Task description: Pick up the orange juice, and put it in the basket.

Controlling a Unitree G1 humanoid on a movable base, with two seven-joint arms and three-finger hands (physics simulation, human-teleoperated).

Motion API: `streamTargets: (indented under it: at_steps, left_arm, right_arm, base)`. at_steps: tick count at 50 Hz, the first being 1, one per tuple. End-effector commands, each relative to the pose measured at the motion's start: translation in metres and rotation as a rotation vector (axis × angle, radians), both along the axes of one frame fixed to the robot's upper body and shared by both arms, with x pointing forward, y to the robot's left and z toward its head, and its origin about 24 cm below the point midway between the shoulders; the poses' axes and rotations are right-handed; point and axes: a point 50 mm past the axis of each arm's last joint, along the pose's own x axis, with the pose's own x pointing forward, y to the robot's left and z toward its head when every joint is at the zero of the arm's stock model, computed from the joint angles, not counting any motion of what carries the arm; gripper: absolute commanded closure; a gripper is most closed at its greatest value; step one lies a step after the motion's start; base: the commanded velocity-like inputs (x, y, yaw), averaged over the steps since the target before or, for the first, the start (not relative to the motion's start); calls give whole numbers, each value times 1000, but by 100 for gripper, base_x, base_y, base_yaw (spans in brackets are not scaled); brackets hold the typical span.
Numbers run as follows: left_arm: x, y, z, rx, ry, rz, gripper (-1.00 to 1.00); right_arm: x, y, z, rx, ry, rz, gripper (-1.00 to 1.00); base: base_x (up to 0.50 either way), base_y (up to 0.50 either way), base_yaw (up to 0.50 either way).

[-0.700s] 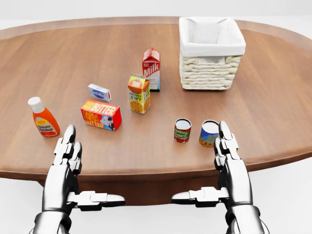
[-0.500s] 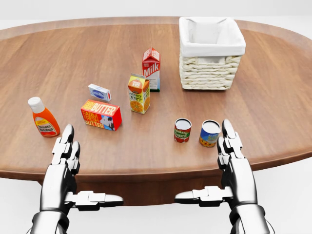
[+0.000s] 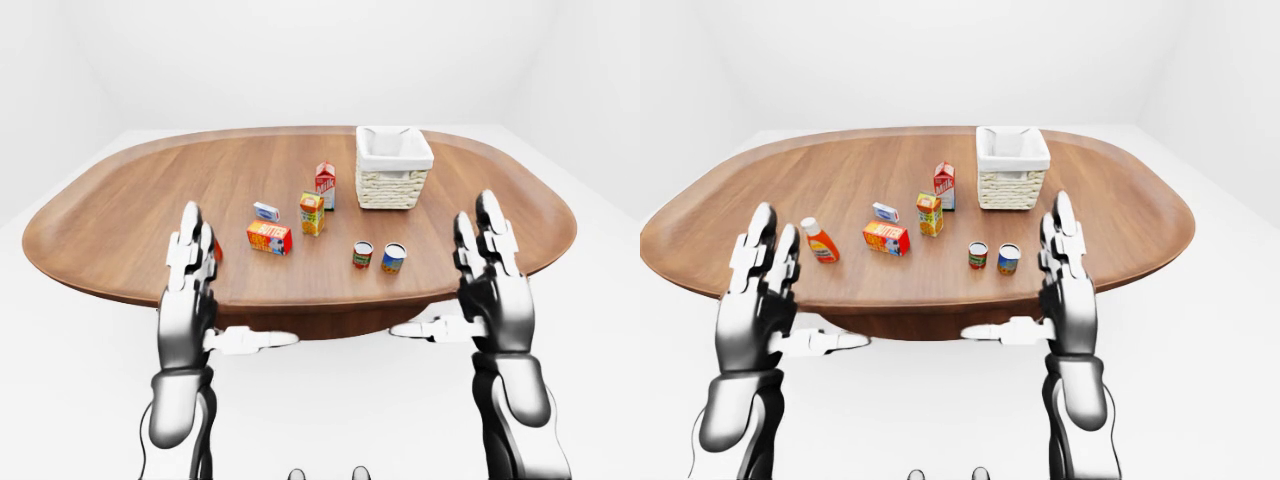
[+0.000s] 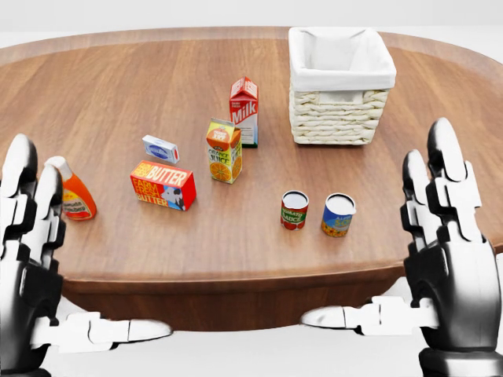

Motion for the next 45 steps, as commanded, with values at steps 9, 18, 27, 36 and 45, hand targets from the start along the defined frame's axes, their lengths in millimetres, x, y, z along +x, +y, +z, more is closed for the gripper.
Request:
streamTargets:
  at_steps: [9, 18, 27, 36, 45]
  left_arm:
    - [-62, 5, 56, 44, -246, 51, -100]
    - [-67, 16, 49, 1, -182, 78, -100]
    - [-65, 11, 52, 8, -202, 57, -100]
    - [-64, 9, 55, -2, -227, 49, -100]
    - [-64, 8, 55, -1, -227, 46, -100]
  right_arm:
    - [-65, -10, 53, -3, -152, -37, -100]
    - [-81, -18, 47, -197, -6, 71, -100]
    - [-77, -9, 49, -238, -6, 161, -100]
    - [-75, -6, 50, -206, -16, 186, -100]
    - [-74, -3, 51, -163, -35, 187, -100]
  base:
    - [0, 0, 0]
    - [0, 0, 0]
    - [0, 0, 0]
    - [0, 0, 0]
    - [35, -35, 0]
